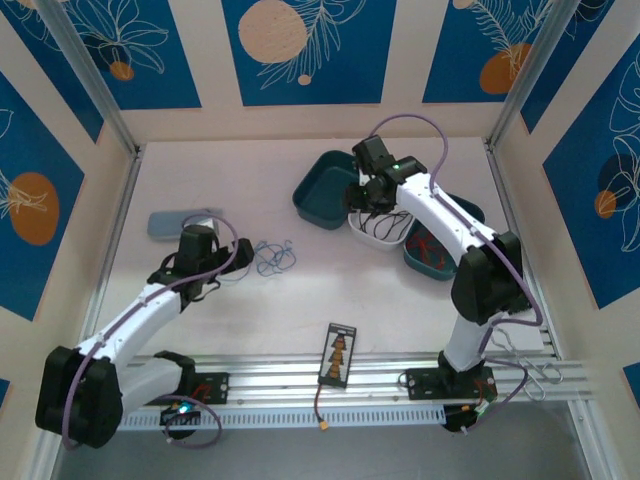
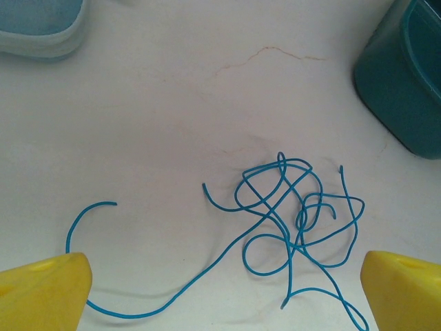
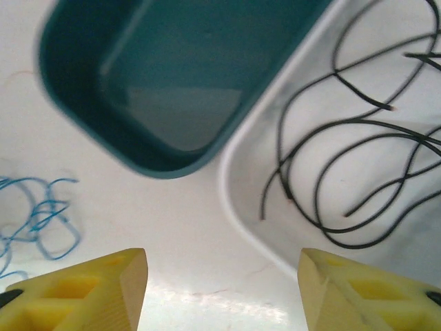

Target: Untangle the cables

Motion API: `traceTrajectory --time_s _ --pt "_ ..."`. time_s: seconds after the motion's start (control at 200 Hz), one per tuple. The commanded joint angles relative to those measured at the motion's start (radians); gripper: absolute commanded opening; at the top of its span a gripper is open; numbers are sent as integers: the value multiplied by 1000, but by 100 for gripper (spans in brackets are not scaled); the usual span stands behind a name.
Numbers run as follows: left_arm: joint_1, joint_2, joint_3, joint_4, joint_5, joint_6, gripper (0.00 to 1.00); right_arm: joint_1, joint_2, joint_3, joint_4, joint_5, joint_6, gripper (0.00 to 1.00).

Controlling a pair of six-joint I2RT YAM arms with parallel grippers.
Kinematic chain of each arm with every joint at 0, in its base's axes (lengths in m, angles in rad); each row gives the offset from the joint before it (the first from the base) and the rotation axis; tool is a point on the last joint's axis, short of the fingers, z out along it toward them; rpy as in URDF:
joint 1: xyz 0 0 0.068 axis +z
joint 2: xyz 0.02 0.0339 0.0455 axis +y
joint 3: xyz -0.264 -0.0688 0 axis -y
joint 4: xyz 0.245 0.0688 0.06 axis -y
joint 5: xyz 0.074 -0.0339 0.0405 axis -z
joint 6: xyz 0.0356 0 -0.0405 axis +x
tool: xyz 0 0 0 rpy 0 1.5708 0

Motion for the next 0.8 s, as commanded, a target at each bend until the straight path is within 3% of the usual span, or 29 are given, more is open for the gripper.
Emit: traceTrajectory --time_s 0.0,0.185,0.335,0.555,0.795 --pt "8 39 40 -11 28 15 100 71 -18 -31 14 -7 41 60" --pt "11 147 73 37 91 -9 100 181 32 -46 74 -37 138 58" --pt "14 226 91 101 131 -28 92 247 116 -36 131 -100 213 51" --pt "21 313 131 115 129 -33 83 326 258 46 141 -186 203 48" --pt "34 394 145 149 161 -54 78 356 289 15 206 -269 190 50"
